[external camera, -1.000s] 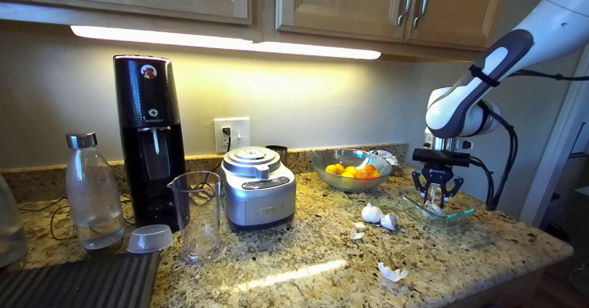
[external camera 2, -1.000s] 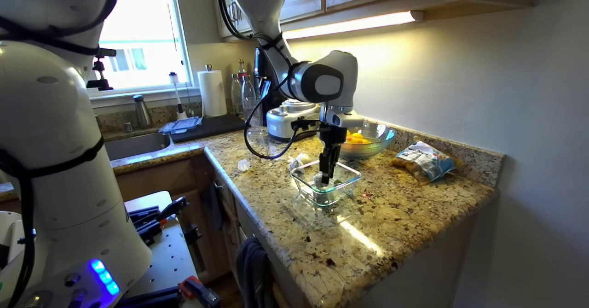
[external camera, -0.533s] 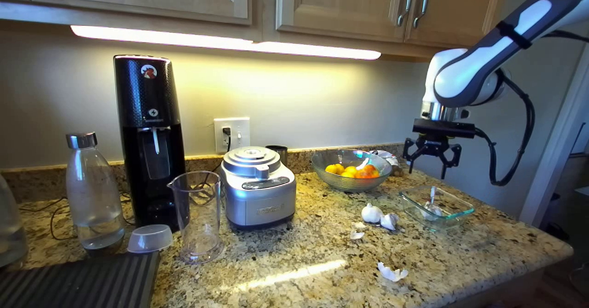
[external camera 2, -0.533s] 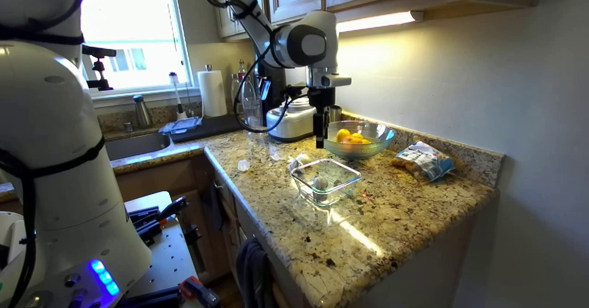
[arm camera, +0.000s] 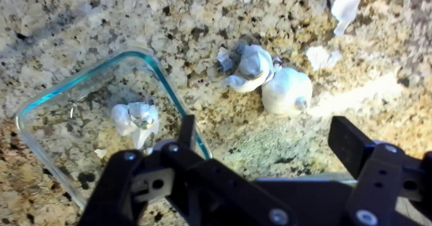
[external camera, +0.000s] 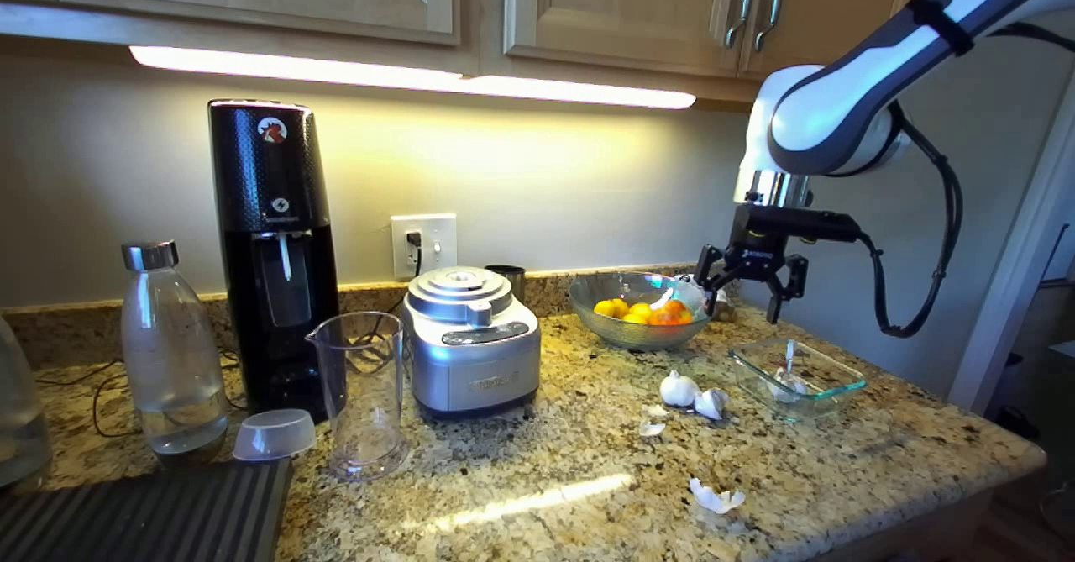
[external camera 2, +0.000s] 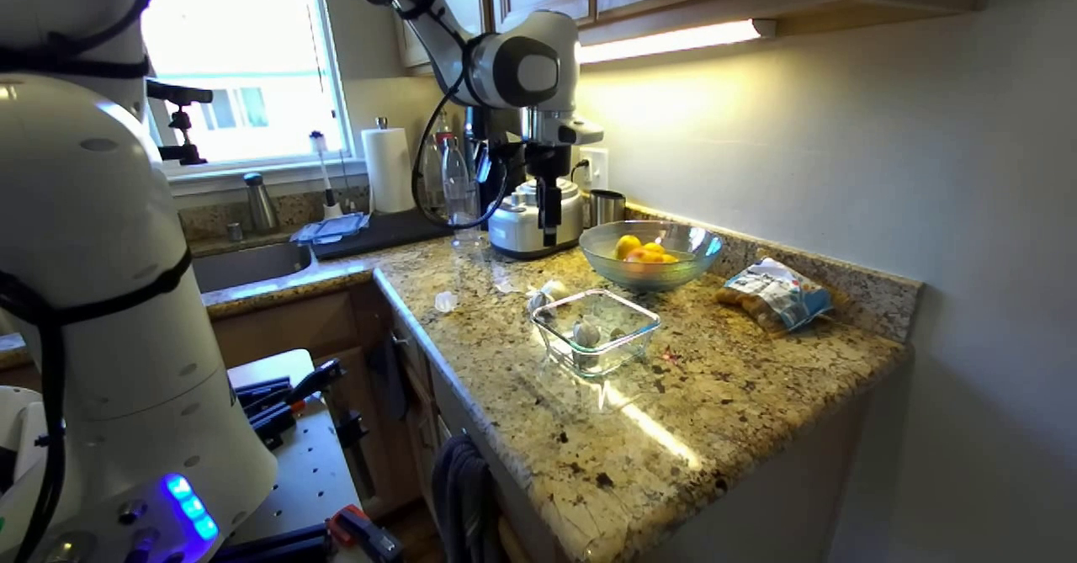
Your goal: Put all the garlic in the square bowl
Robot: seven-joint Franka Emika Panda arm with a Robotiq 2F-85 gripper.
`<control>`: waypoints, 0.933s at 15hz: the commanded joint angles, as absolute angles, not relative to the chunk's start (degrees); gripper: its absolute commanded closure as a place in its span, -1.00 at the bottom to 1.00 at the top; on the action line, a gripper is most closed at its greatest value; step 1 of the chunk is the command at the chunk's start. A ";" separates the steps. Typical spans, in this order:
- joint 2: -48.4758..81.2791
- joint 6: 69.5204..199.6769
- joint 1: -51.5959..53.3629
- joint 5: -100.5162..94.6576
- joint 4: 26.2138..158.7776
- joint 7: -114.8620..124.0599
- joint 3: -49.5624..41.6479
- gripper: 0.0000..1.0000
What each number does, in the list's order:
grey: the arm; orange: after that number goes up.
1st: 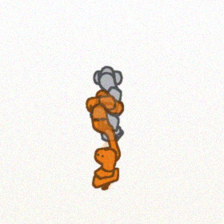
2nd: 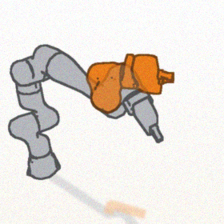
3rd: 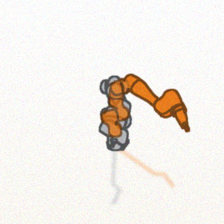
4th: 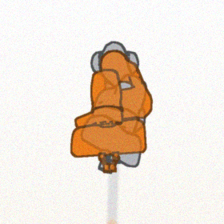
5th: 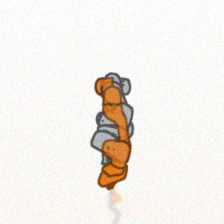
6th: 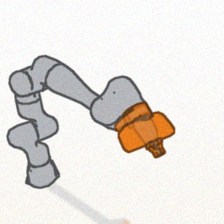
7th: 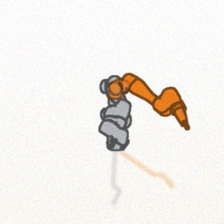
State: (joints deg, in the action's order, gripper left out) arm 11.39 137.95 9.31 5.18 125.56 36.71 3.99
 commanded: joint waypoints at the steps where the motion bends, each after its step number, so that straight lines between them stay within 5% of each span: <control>1: 16.96 133.66 9.50 4.29 121.17 28.45 5.27 -1.00; 14: 33.81 126.64 14.28 -11.40 107.09 10.98 4.18 -1.00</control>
State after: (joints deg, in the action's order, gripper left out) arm 31.98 128.76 13.06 -9.18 109.40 13.51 5.17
